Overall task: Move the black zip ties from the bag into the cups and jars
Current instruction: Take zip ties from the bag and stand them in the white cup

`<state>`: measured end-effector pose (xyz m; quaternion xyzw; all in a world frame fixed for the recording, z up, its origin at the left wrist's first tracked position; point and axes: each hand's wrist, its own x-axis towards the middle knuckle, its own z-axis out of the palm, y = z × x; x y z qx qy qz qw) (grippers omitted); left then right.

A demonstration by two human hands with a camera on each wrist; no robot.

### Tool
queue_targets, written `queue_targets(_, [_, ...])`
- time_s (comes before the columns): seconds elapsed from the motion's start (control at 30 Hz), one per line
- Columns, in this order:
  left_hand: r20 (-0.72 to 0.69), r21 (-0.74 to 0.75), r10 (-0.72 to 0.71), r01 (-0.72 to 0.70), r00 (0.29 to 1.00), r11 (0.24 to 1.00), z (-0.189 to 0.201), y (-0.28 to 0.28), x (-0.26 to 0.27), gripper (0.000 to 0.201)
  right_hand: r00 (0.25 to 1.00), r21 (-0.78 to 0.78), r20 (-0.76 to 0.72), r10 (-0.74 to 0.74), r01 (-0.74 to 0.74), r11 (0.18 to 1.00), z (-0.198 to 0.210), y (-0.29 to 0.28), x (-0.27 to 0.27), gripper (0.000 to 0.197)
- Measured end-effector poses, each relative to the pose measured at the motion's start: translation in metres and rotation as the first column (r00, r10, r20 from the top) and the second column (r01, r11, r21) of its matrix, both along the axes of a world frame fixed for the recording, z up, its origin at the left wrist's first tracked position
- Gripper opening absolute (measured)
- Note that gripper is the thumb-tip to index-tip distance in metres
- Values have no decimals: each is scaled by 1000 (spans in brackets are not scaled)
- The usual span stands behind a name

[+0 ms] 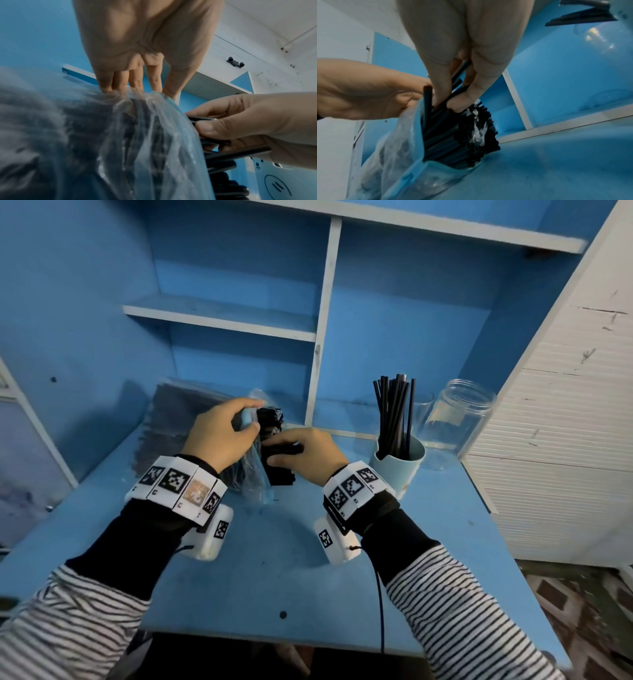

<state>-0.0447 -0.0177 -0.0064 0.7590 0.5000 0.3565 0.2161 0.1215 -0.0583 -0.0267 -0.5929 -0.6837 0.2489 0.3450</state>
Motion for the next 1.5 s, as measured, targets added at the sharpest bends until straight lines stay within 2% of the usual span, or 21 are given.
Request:
queue_targets(0.1, [-7, -12, 13, -13, 1000, 1000, 0, 1, -1, 38, 991, 3, -130, -26, 27, 1000, 5, 2, 11, 22])
queue_targets(0.17, [-6, -20, 15, -15, 1000, 1000, 0, 1, -1, 38, 985, -8, -164, -43, 42, 999, 5, 5, 21, 21])
queue_targets(0.3, [6, -42, 11, -11, 1000, 999, 1, 0, 1, 39, 980, -100, -199, 17, -38, 994, 0, 7, 29, 31])
queue_targets(0.43, [11, -46, 8, -7, 1000, 999, 0, -1, 2, 39, 981, -102, -166, 97, -114, 988, -4, 4, 13, 38])
queue_targets(0.6, [11, -50, 6, -5, 1000, 999, -1, 0, 2, 39, 996, -26, -80, 34, -36, 999, -11, 7, 4, 31])
queue_targets(0.83, [16, -55, -7, 8, 1000, 998, 0, 1, -1, 39, 969, -55, -246, -10, -4, 999, -2, 9, 29, 24])
queue_targets(0.9, [15, -55, -11, 11, 1000, 998, 0, 1, -2, 40, 964, -90, -265, 11, -36, 995, -1, 8, 35, 27])
queue_targets(1.0, [21, -60, -4, 6, 1000, 998, -1, 2, -1, 40, 921, -188, -378, 92, -174, 967, 1, 1, 31, 39])
queue_targets(1.07, [28, -63, -1, 3, 1000, 998, -2, 2, 0, 40, 914, -202, -381, 138, -228, 953, -1, -2, 25, 44])
queue_targets(1.17, [35, -69, 1, 2, 999, 998, -2, 2, 1, 40, 941, -161, -305, 150, -206, 965, -5, -3, 19, 43])
queue_targets(1.3, [22, -69, 5, -3, 1000, 998, 0, 1, 0, 40, 933, -105, -350, 86, -130, 986, -1, -5, 24, 36])
queue_targets(1.5, [1, -61, 4, -3, 1000, 998, 0, 2, 1, 40, 929, -64, -363, 72, -102, 993, 3, -11, 35, 34])
